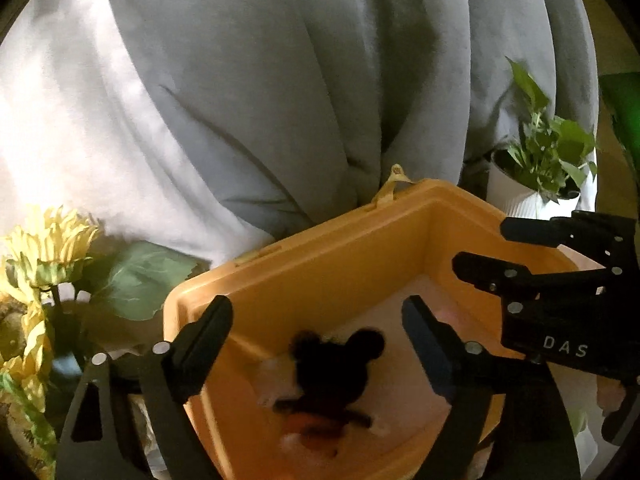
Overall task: Organize soft objects
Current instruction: 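Open left tool over the crate while right tool releases the pink puff inside, then withdraw both tools from the crate back over the table, then grasp the blue tissue pack with left tool while right tool grasps the white napkin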
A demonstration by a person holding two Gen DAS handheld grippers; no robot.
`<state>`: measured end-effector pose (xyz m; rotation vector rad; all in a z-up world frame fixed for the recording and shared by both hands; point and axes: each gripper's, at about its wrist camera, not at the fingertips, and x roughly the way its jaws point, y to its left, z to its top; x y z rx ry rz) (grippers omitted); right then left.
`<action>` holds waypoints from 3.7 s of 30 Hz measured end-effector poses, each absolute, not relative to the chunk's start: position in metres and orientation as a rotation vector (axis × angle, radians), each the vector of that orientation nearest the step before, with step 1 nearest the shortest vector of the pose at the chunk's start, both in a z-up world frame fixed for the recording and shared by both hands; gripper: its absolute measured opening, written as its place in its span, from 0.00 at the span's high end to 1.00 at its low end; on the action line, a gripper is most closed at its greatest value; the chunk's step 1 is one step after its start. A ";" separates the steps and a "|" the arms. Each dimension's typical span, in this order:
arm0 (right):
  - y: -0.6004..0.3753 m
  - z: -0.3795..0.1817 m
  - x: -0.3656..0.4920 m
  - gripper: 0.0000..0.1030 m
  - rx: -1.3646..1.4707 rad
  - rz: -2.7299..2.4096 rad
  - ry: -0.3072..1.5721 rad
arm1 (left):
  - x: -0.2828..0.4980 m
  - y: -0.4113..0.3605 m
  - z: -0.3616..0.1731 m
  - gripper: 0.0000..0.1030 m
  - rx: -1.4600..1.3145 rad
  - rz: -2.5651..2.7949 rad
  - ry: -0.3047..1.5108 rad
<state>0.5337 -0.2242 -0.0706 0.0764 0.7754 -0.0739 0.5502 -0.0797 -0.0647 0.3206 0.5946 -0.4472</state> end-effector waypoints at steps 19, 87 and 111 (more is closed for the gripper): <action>-0.227 -0.022 0.485 0.28 0.091 -0.129 0.679 | 0.489 -0.045 -0.016 0.08 0.134 -0.324 0.515; -0.191 -0.079 0.244 0.22 0.178 -0.325 0.692 | 0.271 0.012 -0.117 0.03 0.160 -0.284 0.677; -0.211 -0.158 0.258 0.22 0.227 -0.392 0.891 | 0.302 -0.007 -0.190 0.03 0.222 -0.349 0.809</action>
